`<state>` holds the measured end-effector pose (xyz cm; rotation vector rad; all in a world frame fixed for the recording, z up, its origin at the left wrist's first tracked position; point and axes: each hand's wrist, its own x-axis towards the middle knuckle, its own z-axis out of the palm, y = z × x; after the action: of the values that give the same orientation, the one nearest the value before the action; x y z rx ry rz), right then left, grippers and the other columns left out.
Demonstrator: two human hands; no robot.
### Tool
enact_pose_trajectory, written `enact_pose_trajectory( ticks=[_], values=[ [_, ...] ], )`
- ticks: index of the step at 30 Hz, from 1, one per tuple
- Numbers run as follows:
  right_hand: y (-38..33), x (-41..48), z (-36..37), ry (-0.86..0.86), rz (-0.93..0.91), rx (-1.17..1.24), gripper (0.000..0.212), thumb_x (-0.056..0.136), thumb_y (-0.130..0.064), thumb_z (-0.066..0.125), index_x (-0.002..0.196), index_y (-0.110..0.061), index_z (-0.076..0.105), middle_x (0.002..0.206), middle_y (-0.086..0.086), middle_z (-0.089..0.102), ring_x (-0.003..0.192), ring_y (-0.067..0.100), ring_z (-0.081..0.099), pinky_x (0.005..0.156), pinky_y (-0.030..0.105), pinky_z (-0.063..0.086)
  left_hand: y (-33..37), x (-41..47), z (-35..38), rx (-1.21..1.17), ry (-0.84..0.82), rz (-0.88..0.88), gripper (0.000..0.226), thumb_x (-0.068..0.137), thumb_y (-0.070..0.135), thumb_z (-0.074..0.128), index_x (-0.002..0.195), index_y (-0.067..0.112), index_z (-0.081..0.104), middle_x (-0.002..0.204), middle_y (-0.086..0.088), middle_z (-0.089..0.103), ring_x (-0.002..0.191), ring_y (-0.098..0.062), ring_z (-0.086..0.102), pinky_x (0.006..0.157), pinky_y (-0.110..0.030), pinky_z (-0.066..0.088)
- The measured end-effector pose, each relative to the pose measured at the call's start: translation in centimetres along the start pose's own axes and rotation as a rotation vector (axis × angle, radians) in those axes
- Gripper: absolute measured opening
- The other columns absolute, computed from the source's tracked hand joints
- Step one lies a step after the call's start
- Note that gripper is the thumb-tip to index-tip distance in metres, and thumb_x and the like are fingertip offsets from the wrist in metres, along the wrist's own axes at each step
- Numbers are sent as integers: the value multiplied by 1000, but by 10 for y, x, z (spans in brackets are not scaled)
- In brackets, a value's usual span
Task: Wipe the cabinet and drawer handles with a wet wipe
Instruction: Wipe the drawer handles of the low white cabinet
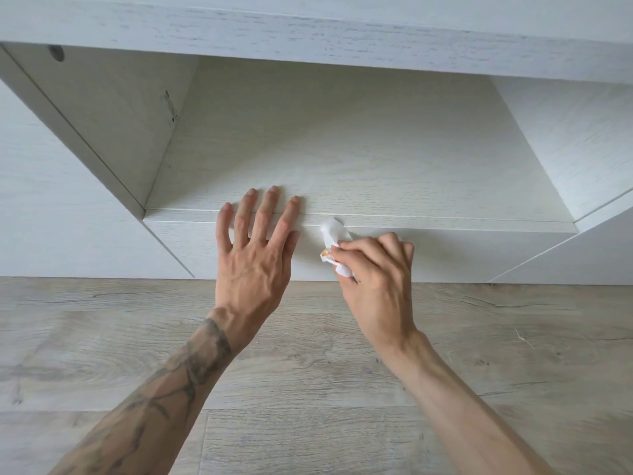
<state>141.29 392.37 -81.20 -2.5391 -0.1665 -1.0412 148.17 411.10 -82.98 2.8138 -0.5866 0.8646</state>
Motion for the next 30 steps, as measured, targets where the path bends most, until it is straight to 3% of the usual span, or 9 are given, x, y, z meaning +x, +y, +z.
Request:
enact_pose_trajectory(
  ticks=[12, 23, 30],
  values=[
    [-10, 3, 9, -35, 53, 24, 25, 79, 0, 83, 100, -14, 81, 86, 1, 69, 81, 26, 58, 78, 35, 35, -1, 0, 0, 7, 1, -1, 49, 119, 39, 34, 166, 24, 36, 168, -9, 40, 157, -36, 33, 130, -55, 15],
    [43, -17, -22, -29, -34, 46, 34, 77, 6, 87, 108, -3, 80, 101, 10, 76, 88, 26, 65, 80, 40, 55, -2, 1, 0, -4, -21, 4, 51, 117, 41, 35, 166, 25, 34, 168, -9, 39, 157, -37, 32, 129, -55, 13],
    [67, -26, -45, 45, 58, 77, 18, 90, 3, 76, 107, -1, 81, 108, 9, 76, 93, 24, 70, 84, 32, 57, 0, 1, -3, -14, -21, -2, 50, 118, 40, 34, 165, 24, 36, 167, -11, 39, 156, -38, 33, 128, -56, 15]
  ],
)
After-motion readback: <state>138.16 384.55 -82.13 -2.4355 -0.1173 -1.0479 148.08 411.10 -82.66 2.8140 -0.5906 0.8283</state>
